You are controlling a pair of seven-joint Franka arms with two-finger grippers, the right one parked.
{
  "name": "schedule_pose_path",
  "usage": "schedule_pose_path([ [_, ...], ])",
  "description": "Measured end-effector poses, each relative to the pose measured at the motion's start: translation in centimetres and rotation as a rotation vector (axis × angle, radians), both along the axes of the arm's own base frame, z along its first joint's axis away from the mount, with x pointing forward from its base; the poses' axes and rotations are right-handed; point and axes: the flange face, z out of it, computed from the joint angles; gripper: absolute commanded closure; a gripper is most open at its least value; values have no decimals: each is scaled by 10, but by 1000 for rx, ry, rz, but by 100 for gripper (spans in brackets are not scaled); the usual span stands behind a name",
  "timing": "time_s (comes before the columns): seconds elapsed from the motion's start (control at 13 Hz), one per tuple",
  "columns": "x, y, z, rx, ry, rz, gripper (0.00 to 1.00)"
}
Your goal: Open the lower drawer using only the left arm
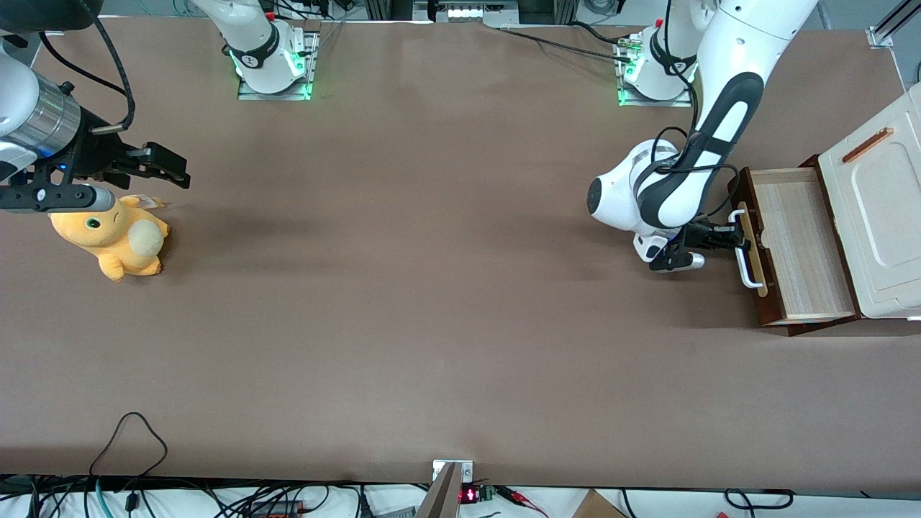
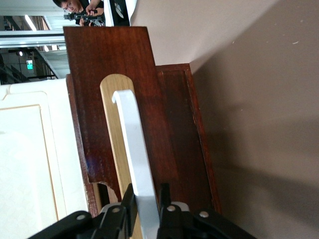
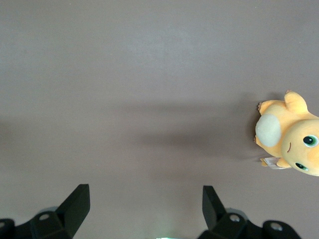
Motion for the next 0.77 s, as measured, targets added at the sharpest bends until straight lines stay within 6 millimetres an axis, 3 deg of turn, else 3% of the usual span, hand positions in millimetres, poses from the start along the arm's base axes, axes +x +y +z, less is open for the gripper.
schedule_pose_path([
  [0.23, 3, -3, 4, -9, -7, 4, 0],
  [0.38, 11, -9, 20, -86, -32, 85, 0],
  [0.54, 27, -21, 57, -217, -57, 197, 0],
  [0.77, 52, -31, 131, -416, -53, 283, 0],
])
